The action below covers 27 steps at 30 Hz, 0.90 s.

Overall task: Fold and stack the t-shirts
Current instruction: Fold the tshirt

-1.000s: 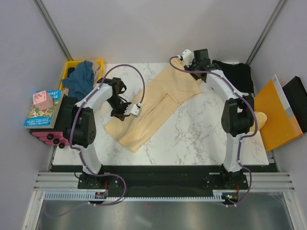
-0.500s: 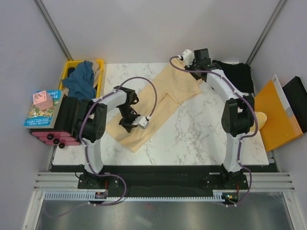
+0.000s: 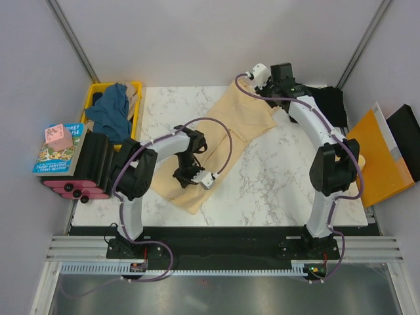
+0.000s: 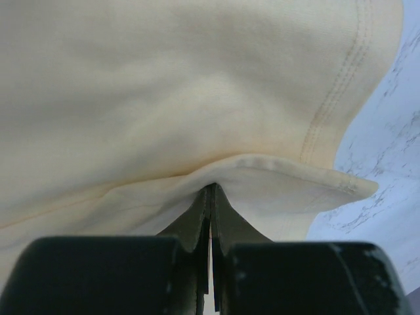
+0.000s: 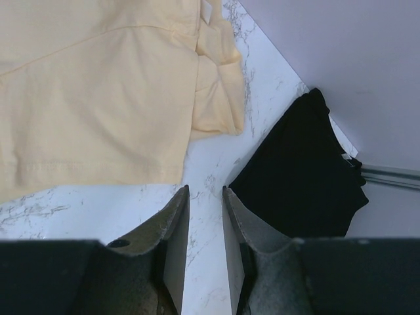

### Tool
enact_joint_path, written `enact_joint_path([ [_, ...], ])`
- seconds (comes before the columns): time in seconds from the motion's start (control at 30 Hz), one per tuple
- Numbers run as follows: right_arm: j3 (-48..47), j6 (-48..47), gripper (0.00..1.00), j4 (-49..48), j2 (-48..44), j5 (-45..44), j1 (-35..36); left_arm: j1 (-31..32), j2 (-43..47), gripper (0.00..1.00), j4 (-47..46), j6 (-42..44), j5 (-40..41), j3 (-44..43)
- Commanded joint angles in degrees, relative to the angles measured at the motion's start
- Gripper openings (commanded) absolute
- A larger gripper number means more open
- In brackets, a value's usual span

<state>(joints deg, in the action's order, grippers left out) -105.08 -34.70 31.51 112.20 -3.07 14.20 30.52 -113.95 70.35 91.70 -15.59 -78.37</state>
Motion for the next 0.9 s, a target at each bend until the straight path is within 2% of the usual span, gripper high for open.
enact_joint_path([
  [0.0,2.06,0.86,0.33,0.22,-4.27,2.45,0.39,5.59,1.10,0.02,1.02,1.73,-6.11,-1.52],
  [0.27,4.79,3.06,0.33,0.22,-7.26,5.00,0.39,15.69,-5.66,0.02,1.20,-1.87,-10.41,-10.39],
  [0.43,5.58,3.06,0.33,0.22,-8.23,5.44,0.48,18.96,-7.42,0.02,-0.30,-2.22,-13.41,-15.31],
  [0.57,5.93,2.88,0.33,-0.13,-8.32,5.70,0.48,16.69,-7.25,0.02,1.80,-5.48,-13.05,-22.87],
  [0.77,3.75,4.63,0.33,-0.57,-5.07,7.20,0.48,12.82,-2.51,0.02,3.30,-11.00,-12.62,-33.94],
  [0.87,1.46,5.43,0.34,0.92,-3.13,11.76,0.83,9.30,-1.28,0.02,2.87,-15.75,-11.13,-39.57],
])
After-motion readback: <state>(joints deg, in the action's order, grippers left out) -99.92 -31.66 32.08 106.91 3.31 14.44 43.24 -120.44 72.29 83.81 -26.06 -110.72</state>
